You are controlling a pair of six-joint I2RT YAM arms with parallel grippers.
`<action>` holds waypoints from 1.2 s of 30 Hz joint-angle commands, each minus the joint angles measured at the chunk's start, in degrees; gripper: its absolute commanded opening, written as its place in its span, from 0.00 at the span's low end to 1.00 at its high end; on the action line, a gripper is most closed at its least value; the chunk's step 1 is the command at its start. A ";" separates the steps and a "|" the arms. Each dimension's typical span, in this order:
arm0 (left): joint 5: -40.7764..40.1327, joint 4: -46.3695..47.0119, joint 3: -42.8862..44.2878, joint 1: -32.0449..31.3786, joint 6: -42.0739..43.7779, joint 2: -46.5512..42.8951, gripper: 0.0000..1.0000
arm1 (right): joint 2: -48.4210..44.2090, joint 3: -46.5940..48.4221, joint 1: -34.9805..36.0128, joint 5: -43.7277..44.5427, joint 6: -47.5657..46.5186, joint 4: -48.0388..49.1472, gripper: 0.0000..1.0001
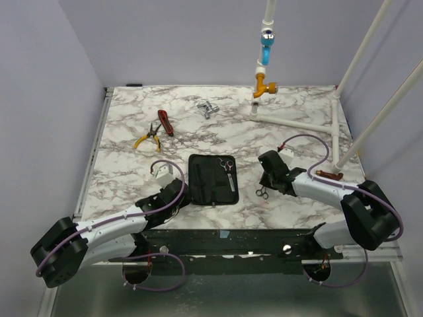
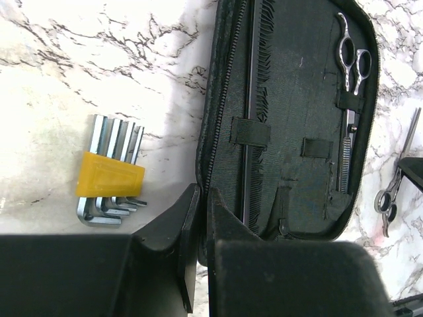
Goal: Sort the hair-cutting tools
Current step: Pick up the scissors from the center of the board.
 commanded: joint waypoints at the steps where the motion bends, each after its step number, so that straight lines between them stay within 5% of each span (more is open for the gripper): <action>1: -2.42 -2.93 -1.13 -0.14 -0.75 -0.63 0.12 | 5.40 -2.72 0.37 -5.75 -2.45 -3.91 0.28; 6: -2.58 -3.35 -1.33 -0.14 -0.18 -1.32 0.33 | 5.40 -2.55 0.35 -6.77 -3.80 -3.95 0.21; 10: -2.69 -2.77 -1.55 -0.14 0.78 -1.96 0.32 | 6.90 -1.49 0.37 -8.97 -5.19 -5.04 0.21; 14: -2.67 -2.77 -1.26 -0.14 1.45 -2.21 0.32 | 6.69 0.10 0.66 -9.35 -5.73 -7.34 0.36; 19: -2.04 -2.37 -1.18 -0.14 2.25 -2.58 0.32 | 8.90 5.33 0.96 -9.03 -7.54 -13.35 0.43; 27: -1.19 0.07 -1.83 -0.05 2.88 -2.35 0.32 | 13.89 13.57 0.94 -4.90 -14.92 -24.17 0.39; 36: -0.48 1.01 -1.16 -0.05 3.92 -1.96 0.31 | 16.46 12.56 0.99 -9.10 -15.89 -22.26 0.27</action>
